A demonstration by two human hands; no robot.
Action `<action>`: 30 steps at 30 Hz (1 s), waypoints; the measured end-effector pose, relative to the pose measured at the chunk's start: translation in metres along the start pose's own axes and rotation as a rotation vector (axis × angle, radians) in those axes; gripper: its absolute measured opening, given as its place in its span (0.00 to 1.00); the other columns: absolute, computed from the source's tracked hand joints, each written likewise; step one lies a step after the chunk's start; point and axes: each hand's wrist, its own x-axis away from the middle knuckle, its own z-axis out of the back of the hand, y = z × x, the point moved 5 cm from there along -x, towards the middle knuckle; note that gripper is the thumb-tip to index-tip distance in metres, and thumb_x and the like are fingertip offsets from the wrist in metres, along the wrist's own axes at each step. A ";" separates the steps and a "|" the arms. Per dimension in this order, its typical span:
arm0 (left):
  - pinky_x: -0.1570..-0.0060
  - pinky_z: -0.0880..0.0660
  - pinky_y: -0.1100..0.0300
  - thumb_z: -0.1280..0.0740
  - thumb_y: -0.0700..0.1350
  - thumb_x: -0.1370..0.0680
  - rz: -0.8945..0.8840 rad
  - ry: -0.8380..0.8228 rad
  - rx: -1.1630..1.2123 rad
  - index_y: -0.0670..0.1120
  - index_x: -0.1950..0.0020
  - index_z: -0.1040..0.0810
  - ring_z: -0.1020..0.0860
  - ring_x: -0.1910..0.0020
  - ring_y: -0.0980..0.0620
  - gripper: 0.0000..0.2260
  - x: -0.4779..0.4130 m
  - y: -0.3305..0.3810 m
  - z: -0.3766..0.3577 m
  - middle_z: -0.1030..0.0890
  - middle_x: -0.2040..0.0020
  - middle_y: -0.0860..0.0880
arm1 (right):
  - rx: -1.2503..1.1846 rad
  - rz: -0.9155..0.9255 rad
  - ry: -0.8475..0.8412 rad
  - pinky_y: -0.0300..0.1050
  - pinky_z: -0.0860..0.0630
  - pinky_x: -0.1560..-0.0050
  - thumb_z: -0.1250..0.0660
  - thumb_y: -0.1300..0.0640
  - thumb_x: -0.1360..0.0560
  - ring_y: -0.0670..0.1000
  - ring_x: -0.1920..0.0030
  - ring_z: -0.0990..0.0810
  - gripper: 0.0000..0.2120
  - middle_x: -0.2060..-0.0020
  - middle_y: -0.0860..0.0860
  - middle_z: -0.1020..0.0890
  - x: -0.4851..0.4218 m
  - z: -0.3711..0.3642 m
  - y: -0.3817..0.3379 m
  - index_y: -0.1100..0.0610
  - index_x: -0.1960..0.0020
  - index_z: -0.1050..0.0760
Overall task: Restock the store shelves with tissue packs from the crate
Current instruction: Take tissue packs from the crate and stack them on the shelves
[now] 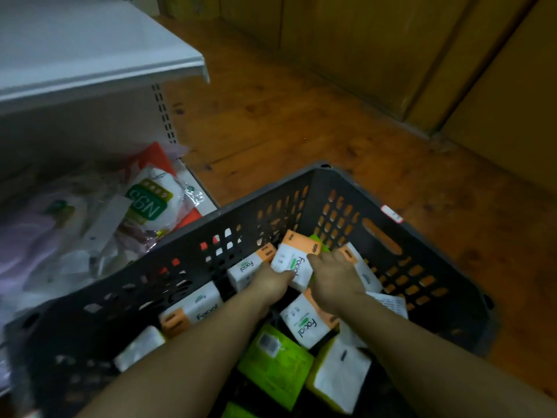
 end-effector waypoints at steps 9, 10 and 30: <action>0.62 0.25 0.56 0.37 0.38 0.23 0.177 0.129 0.473 0.43 0.40 0.35 0.24 0.59 0.46 0.13 -0.020 -0.010 -0.007 0.23 0.51 0.42 | -0.332 -0.070 -0.098 0.50 0.34 0.36 0.42 0.59 0.22 0.57 0.33 0.36 0.23 0.33 0.57 0.34 0.002 -0.016 -0.001 0.57 0.28 0.41; 0.64 0.25 0.56 0.38 0.37 0.22 0.159 0.135 0.496 0.44 0.41 0.35 0.25 0.62 0.48 0.12 -0.016 -0.008 -0.002 0.24 0.52 0.42 | -0.401 -0.097 -0.040 0.49 0.35 0.35 0.42 0.58 0.21 0.57 0.32 0.36 0.24 0.32 0.57 0.35 0.001 -0.010 0.001 0.57 0.27 0.42; 0.65 0.27 0.66 0.33 0.38 0.25 -0.582 0.555 0.306 0.46 0.55 0.32 0.21 0.57 0.53 0.08 0.246 0.073 0.266 0.21 0.54 0.45 | -0.978 0.306 0.232 0.53 0.25 0.40 0.36 0.50 0.23 0.48 0.38 0.28 0.24 0.34 0.46 0.31 0.082 0.205 -0.195 0.39 0.29 0.39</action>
